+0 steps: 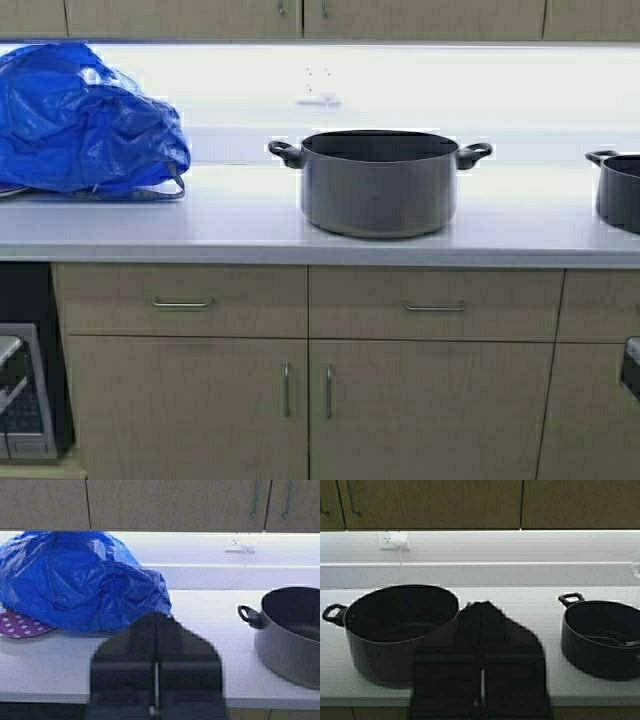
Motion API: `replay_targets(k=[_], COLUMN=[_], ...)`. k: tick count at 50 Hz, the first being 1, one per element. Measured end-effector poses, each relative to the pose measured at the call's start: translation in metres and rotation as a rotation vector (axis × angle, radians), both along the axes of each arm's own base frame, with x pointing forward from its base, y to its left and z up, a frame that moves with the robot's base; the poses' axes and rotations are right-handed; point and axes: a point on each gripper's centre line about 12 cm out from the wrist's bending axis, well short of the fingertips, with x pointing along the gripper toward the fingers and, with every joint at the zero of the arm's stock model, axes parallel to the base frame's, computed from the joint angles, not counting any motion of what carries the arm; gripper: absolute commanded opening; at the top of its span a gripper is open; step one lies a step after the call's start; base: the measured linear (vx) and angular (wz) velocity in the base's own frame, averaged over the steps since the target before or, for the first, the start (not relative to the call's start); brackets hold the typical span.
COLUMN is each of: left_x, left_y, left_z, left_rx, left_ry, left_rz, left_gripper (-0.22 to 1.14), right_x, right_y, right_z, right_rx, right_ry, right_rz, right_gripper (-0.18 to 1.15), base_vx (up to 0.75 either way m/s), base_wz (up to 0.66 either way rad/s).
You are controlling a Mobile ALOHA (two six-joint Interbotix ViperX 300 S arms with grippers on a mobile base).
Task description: Open the cabinet, put the pot inside, then close it
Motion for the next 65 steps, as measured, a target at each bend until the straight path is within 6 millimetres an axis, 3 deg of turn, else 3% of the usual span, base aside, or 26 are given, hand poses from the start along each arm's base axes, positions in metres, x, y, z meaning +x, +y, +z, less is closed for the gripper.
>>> replay_targets(k=[5, 65], left_x=[0.001, 0.012], left_y=[0.0, -0.002], left_z=[-0.001, -0.025], left_rx=[0.002, -0.013], left_ry=[-0.002, 0.06], left_rz=[-0.001, -0.011], left_gripper=[0.06, 0.02], right_x=[0.0, 0.011], right_y=[0.001, 0.001], right_z=[-0.002, -0.024], right_rx=[0.002, 0.004], right_ry=[0.008, 0.1], right_rz=[0.004, 0.008], right_gripper=[0.09, 0.06], base_vx=[0.03, 0.16], base_wz=[0.04, 0.03])
